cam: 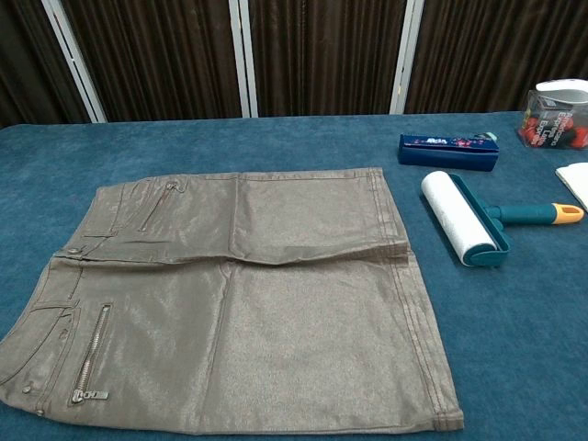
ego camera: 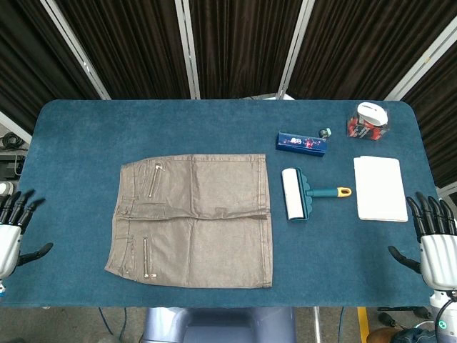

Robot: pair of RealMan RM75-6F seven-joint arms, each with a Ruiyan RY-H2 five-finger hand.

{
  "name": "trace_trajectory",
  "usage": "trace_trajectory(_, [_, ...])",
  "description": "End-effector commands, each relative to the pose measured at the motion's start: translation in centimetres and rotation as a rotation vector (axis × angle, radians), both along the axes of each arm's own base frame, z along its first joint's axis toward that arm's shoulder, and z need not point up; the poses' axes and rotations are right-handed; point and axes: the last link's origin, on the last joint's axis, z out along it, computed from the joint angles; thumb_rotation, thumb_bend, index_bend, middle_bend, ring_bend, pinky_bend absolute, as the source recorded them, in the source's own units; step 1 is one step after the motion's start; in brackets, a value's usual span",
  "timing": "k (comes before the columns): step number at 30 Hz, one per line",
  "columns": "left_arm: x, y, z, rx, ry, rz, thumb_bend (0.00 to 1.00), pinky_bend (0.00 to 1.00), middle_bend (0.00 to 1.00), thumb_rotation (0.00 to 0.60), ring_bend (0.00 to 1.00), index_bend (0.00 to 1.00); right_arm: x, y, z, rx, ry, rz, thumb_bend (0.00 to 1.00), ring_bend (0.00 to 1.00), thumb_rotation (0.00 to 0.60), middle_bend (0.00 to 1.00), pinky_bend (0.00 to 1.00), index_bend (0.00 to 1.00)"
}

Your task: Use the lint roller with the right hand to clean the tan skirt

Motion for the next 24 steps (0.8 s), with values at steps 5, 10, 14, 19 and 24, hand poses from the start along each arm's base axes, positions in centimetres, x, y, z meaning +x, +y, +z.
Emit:
trace_trajectory(5, [-0.1, 0.1, -0.3, -0.013, 0.0, 0.012, 0.0, 0.0, 0.0, 0.6, 0.0, 0.0, -0.1, -0.2, -0.6, 0.068, -0.034, -0.009, 0.0, 0.0, 0.6, 0.0, 0.0, 0.0])
trace_trajectory(10, [0.0, 0.2, -0.3, -0.017, -0.007, 0.009, 0.0, 0.0, 0.0, 0.6, 0.0, 0.0, -0.1, -1.8, -1.3, 0.174, -0.089, -0.03, 0.0, 0.0, 0.6, 0.0, 0.0, 0.0])
trace_trajectory(14, [0.0, 0.2, -0.2, -0.017, -0.019, 0.01, 0.0, 0.0, 0.0, 0.6, 0.0, 0.0, 0.1, -5.1, -2.1, 0.26, -0.033, -0.037, 0.0, 0.0, 0.6, 0.0, 0.0, 0.0])
trace_trajectory(19, [0.2, 0.4, -0.2, -0.008, -0.022, 0.003, 0.0, 0.0, 0.0, 0.6, 0.0, 0.0, 1.3, -11.0, -3.2, 0.313, 0.031, -0.007, 0.06, 0.11, 0.6, 0.2, 0.14, 0.18])
trace_trajectory(24, [-0.1, 0.6, -0.2, 0.002, -0.006, 0.02, 0.0, 0.0, 0.0, 0.6, 0.0, 0.0, 2.2, -15.8, -4.5, 0.341, 0.084, -0.001, 0.15, 0.18, 0.6, 0.26, 0.23, 0.21])
